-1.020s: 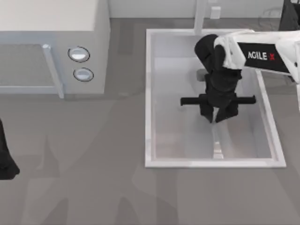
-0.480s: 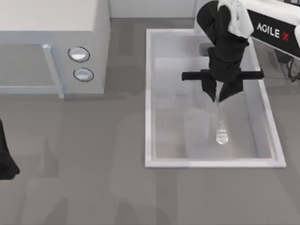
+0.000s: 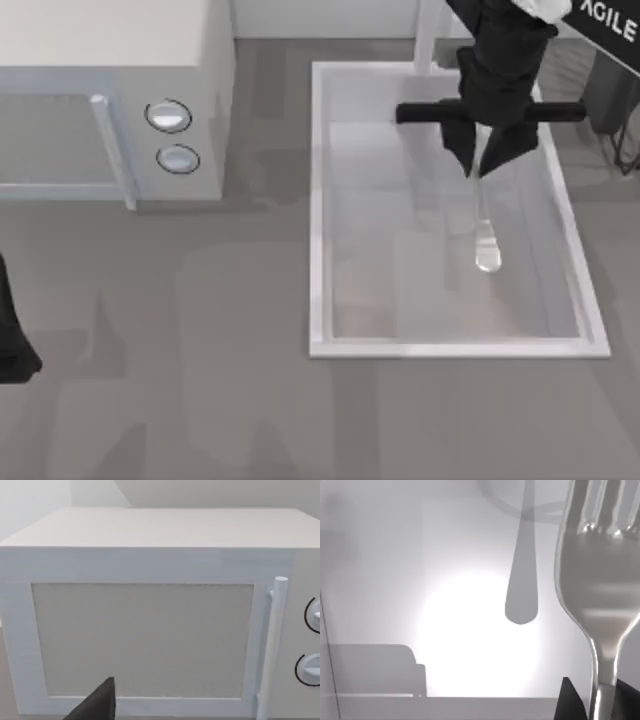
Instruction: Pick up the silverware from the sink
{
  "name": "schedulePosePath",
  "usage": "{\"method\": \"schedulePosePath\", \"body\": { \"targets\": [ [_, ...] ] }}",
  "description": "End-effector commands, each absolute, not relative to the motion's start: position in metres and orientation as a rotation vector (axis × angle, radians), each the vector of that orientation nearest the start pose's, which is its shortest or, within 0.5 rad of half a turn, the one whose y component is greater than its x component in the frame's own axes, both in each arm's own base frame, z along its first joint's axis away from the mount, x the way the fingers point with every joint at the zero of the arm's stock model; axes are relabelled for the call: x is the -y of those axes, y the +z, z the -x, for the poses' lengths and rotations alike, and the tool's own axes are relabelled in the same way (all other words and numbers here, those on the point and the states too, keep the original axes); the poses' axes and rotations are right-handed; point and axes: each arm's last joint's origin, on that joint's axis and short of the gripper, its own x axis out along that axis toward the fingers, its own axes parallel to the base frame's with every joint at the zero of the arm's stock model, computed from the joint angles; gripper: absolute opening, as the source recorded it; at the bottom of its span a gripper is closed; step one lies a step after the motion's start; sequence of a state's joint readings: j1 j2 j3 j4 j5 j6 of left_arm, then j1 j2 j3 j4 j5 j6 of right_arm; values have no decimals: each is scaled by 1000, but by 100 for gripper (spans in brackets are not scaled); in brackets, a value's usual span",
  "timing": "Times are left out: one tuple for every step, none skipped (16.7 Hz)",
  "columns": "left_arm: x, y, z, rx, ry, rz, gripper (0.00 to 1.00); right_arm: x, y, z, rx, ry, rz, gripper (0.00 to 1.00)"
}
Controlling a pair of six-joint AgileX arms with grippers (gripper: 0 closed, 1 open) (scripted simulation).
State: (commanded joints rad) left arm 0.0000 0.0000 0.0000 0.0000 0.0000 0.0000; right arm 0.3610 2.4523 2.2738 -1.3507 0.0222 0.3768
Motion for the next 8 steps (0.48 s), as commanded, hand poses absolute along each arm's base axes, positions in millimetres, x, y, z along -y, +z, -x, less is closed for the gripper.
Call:
{"method": "schedulePosePath", "body": {
  "targets": [
    [1,160,-106,0,0,0,100,-178,183,-452,-1527,-2,-3,0],
    [1,160,-106,0,0,0,100,-177,184,-452,-1527,-2,-3,0],
    [1,160,-106,0,0,0,100,-174,186,-451,-1527,-2,-3,0],
    [1,160,-106,0,0,0,100,-168,190,-450,-1527,-3,-2,0],
    [1,160,-106,0,0,0,100,-160,196,-447,-1528,-3,-2,0],
    [1,160,-106,0,0,0,100,-149,204,-442,-1529,-4,-2,0],
    [1,160,-106,0,0,0,100,-136,213,-436,-1530,-4,-1,0],
    [1,160,-106,0,0,0,100,-122,223,-427,-1532,-5,-1,0]
  ]
}}
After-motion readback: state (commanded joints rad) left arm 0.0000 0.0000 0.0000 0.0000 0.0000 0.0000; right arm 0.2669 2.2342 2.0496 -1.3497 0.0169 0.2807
